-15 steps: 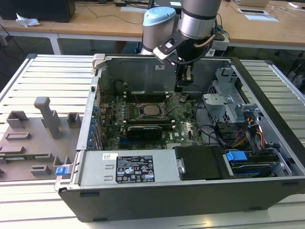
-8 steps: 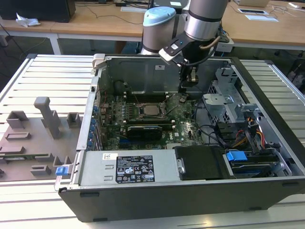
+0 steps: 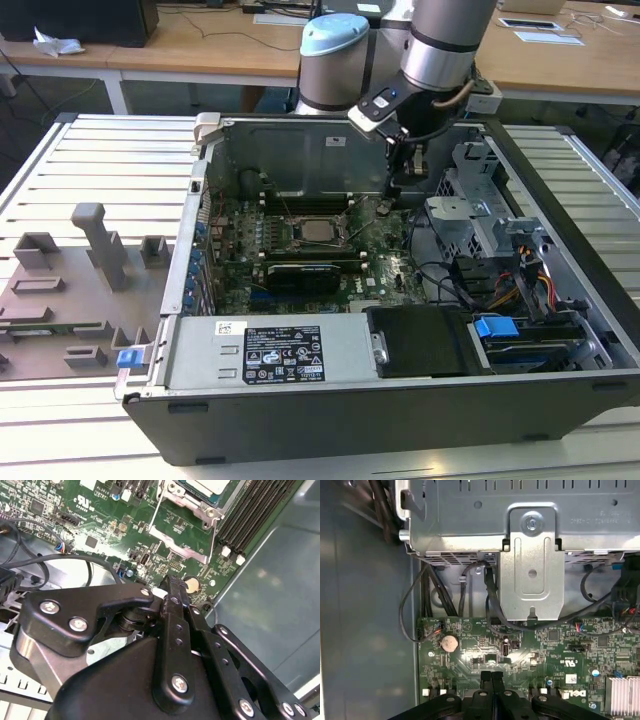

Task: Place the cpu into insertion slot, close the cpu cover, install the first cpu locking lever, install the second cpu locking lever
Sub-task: 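Close the cpu cover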

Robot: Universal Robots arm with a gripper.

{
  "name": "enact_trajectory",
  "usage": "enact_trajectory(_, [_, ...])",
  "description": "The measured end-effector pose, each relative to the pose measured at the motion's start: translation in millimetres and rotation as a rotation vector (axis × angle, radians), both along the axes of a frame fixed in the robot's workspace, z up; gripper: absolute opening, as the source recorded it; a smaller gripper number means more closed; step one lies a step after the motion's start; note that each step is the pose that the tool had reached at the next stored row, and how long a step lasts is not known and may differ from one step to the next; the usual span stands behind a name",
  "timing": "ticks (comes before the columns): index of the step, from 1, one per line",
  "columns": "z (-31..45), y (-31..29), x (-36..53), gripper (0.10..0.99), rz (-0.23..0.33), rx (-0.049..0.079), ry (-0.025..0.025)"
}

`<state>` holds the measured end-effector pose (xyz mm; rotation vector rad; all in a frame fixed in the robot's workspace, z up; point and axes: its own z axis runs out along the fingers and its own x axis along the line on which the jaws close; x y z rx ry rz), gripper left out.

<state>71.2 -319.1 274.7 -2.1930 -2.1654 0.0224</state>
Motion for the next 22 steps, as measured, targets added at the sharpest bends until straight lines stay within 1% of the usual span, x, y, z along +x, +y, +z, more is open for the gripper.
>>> enact_trajectory(3, [-5.9, 0.0, 0.3, 0.106, 0.001, 0.000, 0.0020])
enact_trajectory(5, [-11.8, 0.0, 0.3, 0.106, 0.002, 0.000, 0.0033])
enact_trajectory(7, [-14.9, 0.0, 0.3, 0.106, 0.003, 0.000, 0.0038])
enact_trajectory(9, [-22.7, 0.0, 0.3, 0.106, 0.004, 0.000, 0.0045])
enact_trajectory(11, [-26.6, 0.0, -0.7, 0.106, 0.005, 0.001, 0.0046])
enact_trajectory(15, [-27.6, 0.0, -9.1, 0.106, 0.004, 0.006, 0.0045])
enact_trajectory(22, [-27.6, 0.0, -24.5, 0.106, 0.004, 0.006, 0.0045])
